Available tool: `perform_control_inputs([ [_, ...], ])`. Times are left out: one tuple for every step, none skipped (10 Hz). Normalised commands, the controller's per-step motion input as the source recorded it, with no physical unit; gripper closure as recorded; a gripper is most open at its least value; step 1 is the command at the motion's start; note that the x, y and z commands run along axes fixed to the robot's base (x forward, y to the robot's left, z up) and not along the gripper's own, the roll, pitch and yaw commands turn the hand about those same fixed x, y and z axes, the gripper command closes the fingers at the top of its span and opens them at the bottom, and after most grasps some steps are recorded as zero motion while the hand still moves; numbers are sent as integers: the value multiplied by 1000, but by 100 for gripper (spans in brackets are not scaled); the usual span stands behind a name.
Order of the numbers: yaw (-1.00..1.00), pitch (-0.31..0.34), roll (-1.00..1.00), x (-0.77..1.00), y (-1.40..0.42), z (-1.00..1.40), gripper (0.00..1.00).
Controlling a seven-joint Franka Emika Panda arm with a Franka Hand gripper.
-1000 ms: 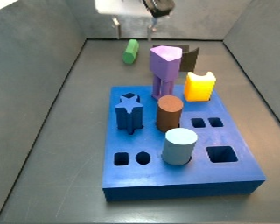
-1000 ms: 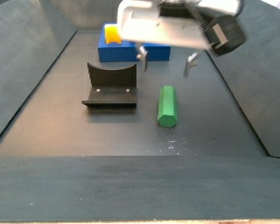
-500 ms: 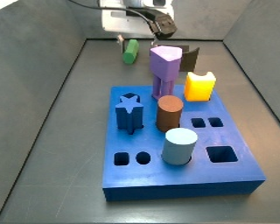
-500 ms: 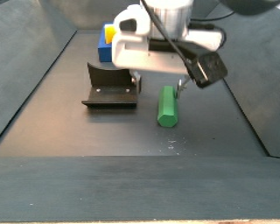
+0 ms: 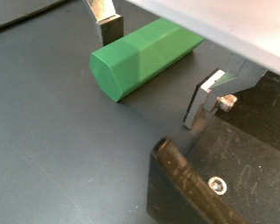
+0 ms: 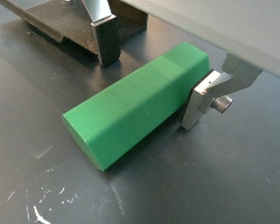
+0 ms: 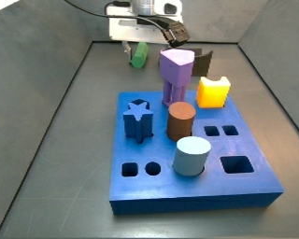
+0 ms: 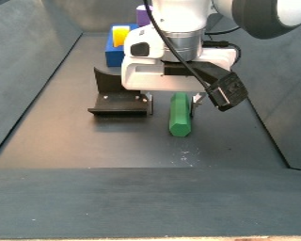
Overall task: Pick up the hexagon object. Move up. Place the hexagon object on the fixture. Regrasp the hexagon object. Move to above the board. Insert the hexagon object.
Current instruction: Pick up the hexagon object.
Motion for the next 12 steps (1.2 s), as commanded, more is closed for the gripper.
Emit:
perform_control_inputs([
  [0,0,0,0,0,0,0],
  [0,0,0,0,0,0,100],
  [0,0,0,0,0,0,100],
  [0,0,0,0,0,0,100],
  [0,0,0,0,0,0,100],
  [0,0,0,0,0,0,100],
  [0,0,0,0,0,0,100],
  [0,0,0,0,0,0,100],
  [0,0,0,0,0,0,100],
  [0,0,0,0,0,0,100],
  [0,0,0,0,0,0,100],
  [0,0,0,0,0,0,100],
])
